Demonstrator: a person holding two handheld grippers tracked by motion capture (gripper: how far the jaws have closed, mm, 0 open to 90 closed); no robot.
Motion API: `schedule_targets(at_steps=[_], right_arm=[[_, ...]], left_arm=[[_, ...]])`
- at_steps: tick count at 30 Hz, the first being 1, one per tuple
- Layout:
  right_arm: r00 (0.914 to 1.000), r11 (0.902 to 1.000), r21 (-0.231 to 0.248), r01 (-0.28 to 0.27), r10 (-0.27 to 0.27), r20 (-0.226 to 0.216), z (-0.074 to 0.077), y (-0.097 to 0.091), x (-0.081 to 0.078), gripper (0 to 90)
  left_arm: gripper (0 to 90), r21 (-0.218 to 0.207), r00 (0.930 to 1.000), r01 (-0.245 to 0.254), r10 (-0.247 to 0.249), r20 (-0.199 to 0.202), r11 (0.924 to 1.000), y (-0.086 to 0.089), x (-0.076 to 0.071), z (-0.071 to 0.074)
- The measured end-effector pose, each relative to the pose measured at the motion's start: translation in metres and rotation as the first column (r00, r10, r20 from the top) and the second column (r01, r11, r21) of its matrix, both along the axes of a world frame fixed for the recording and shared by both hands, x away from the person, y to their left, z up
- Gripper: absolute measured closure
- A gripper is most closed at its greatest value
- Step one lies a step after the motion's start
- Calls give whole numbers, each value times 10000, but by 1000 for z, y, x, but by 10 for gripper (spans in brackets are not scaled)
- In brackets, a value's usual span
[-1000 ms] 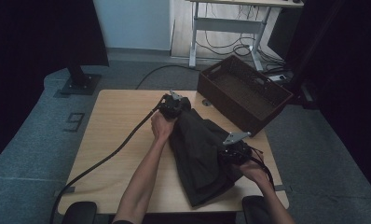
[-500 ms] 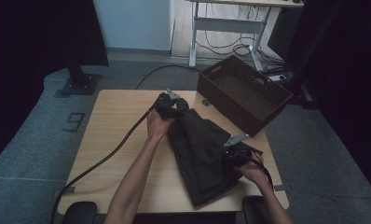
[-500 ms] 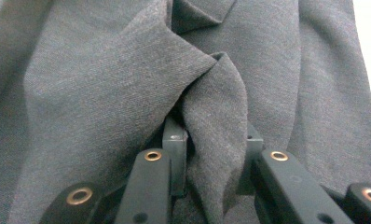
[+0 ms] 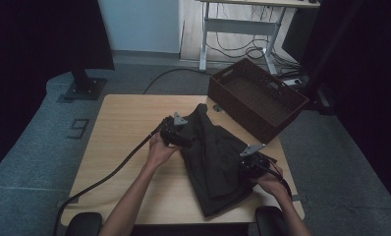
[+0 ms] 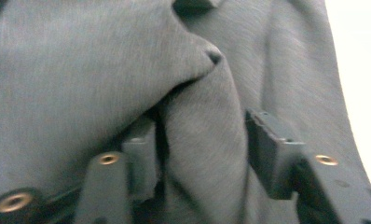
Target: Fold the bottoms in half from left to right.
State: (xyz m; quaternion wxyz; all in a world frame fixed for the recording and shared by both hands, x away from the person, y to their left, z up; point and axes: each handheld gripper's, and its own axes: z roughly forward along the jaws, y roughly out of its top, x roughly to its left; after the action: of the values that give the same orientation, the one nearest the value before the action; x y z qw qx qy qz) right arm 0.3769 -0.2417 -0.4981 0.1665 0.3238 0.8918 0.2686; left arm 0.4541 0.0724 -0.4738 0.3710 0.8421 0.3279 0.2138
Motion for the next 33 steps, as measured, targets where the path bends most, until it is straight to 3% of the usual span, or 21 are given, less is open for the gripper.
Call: schedule_targets(at_steps=[3,8,10,13,17,23,26,28,29,31,33], right_arm=[[9998,9996,-192,208,-207,61,9,-11,-8,386],[9987,9977,-577,364,-343,382,31,-25,-23,364],[9982,9984,-429,373,-352,487,42,-28,-27,359],[9985,9996,206,180,-190,505,56,-24,-31,341],[9979,9926,1158,-365,299,580,61,1,-31,317],[9977,9801,1876,-651,607,287,44,43,-17,271],[9984,9638,2621,-484,539,-140,32,55,-9,268],[9980,9576,2874,-203,364,-511,24,60,-4,314],[9974,9608,2771,-42,241,-683,19,62,-2,360],[9959,9711,2385,96,122,-895,13,64,0,560],[9973,9751,2218,-91,249,-684,11,65,-1,740]], left_arm=[[44,-30,9997,251,-251,8,9997,-2,-15,-10],[47,-210,9985,471,-476,-258,9987,1,-33,-25],[47,-168,9979,567,-572,-320,9983,1,-40,-31],[22,280,9969,717,-707,-351,9970,-5,-49,-40],[20,515,9946,943,-918,-492,9942,-13,-59,-51],[15,691,9946,807,-758,-710,9943,-15,-62,-66],[19,640,9946,755,-706,-765,9951,-15,-62,-69],[19,545,9941,736,-689,-842,9958,-14,-62,-71],[19,497,9942,725,-682,-832,9961,-14,-62,-72],[19,413,9948,701,-668,-763,9967,-13,-62,-73],[21,389,9955,645,-616,-714,9972,-12,-62,-74]])
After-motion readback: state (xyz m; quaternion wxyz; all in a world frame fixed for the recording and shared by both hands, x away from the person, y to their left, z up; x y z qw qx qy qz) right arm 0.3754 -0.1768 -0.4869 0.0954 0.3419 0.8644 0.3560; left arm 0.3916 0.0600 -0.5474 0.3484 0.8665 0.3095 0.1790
